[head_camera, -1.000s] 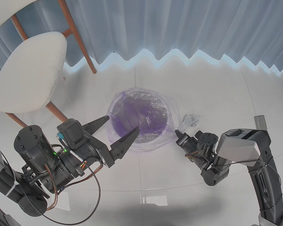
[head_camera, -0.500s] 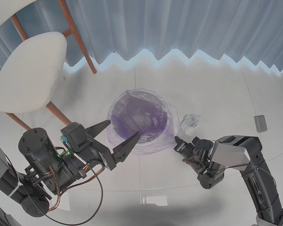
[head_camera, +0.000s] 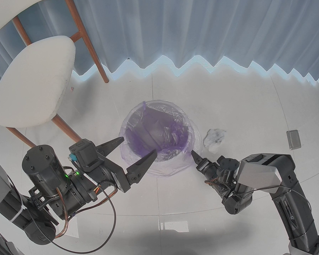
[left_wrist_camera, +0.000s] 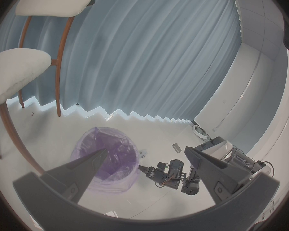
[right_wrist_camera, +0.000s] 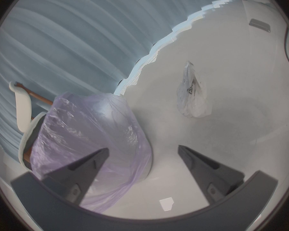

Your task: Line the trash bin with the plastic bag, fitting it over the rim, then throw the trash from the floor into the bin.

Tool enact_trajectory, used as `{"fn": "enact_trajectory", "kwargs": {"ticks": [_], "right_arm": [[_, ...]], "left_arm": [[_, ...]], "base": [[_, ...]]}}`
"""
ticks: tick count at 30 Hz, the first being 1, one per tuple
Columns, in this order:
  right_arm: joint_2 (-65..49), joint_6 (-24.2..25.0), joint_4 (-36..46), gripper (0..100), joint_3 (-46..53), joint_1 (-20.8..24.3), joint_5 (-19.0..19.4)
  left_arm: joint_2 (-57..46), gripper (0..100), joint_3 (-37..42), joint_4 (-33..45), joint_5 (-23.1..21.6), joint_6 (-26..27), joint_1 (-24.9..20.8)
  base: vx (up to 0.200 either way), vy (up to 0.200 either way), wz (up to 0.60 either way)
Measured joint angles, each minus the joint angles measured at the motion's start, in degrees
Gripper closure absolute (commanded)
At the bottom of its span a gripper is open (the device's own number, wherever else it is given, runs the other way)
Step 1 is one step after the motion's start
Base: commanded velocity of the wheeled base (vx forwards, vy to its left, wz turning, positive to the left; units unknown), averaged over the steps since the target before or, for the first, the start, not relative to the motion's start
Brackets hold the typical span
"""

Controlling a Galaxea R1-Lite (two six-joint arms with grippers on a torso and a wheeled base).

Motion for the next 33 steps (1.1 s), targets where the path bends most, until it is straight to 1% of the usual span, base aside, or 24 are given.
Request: {"fn": "enact_trajectory", "kwargs": {"ticks": [4, 7, 9, 14, 17, 22, 26, 29, 33], "right_arm": [[-2.95, 3.85, -0.02, 0, 3.73, 0.12, 0.35], [-5.71, 5.5, -0.06, 0, 7.36, 0.26, 1.83], [-7.34, 5.97, -0.06, 0, 10.31, 0.26, 3.56], [-12.04, 6.68, -0.05, 0, 19.38, 0.23, 9.95], [-13.75, 6.79, -0.05, 0, 21.67, 0.2, 11.37], [-15.54, 6.88, -0.05, 0, 23.27, -0.02, 12.61], [-15.82, 6.9, -0.02, 0, 23.36, -0.16, 12.8], [-15.8, 6.92, -0.02, 0, 23.03, -0.22, 12.87], [-15.65, 6.95, -0.02, 0, 22.64, -0.29, 12.9]], "left_arm": [[1.66, 0, 0.22, -0.01, 0.66, -0.24, 0.82], [3.4, 0, 0.22, -0.01, 1.78, -0.62, 1.38], [4.64, 0, 0.22, -0.01, 2.35, -1.07, 1.79], [10.75, 0, 0.11, -0.04, 3.36, -4.02, 3.3], [14.79, 0, -0.15, -0.04, 3.67, -6.49, 3.96], [22.47, 0, -0.91, -0.01, 3.67, -14.02, 5.1], [27.4, 0, -3.04, -0.04, 3.63, -16.66, 5.67], [31.01, 0, -5.11, -0.01, 3.55, -17.6, 6.34], [34.57, 0, -8.27, -0.15, 3.44, -18.18, 8.31]], "base": [[0.0, 0.0, 0.0], [0.0, 0.0, 0.0], [0.0, 0.0, 0.0], [0.0, 0.0, 0.0], [0.0, 0.0, 0.0], [0.0, 0.0, 0.0], [0.0, 0.0, 0.0], [0.0, 0.0, 0.0], [0.0, 0.0, 0.0]]}}
